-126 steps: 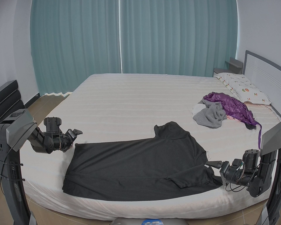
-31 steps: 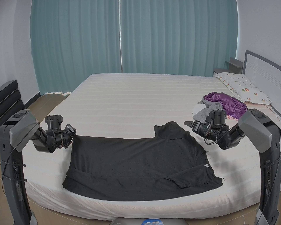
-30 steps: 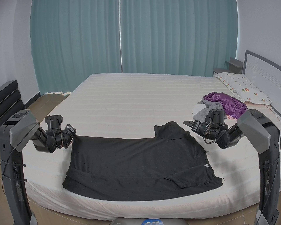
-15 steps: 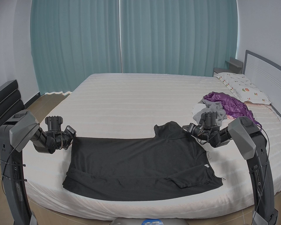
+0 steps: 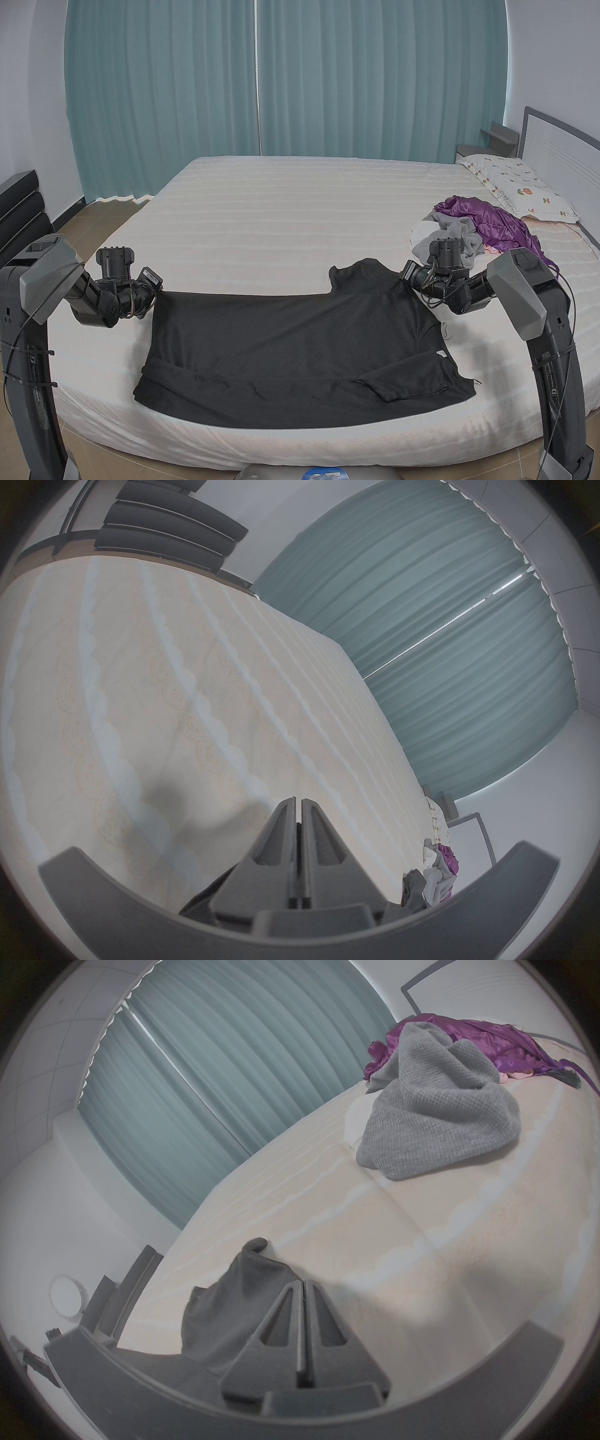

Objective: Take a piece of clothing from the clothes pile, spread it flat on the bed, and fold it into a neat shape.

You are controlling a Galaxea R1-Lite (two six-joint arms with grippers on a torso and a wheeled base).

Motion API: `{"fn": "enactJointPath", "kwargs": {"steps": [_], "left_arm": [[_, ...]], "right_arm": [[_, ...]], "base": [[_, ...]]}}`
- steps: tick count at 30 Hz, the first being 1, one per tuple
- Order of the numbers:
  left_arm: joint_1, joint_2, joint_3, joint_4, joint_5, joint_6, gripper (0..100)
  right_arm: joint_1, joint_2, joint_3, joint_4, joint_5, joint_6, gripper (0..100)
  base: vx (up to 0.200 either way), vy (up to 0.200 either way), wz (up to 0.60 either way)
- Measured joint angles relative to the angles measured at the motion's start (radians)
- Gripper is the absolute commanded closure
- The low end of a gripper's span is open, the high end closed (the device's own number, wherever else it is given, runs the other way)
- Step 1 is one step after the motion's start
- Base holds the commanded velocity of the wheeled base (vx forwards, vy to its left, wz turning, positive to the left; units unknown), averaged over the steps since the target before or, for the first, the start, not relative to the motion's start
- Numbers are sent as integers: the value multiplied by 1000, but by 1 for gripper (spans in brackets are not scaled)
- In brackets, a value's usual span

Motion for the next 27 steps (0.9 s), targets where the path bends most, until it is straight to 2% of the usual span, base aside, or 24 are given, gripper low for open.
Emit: {"fn": "enactJointPath", "kwargs": {"steps": [7,27], "left_arm": [[0,-9,0,0,3,1,100],[14,-74,25,-1,6,1,100]], "right_arm": [[0,-63,65,-11,-1,31,100],[-31,-206,319,-203,-19,74,100]], "base": [[0,0,0],[0,0,0]]}}
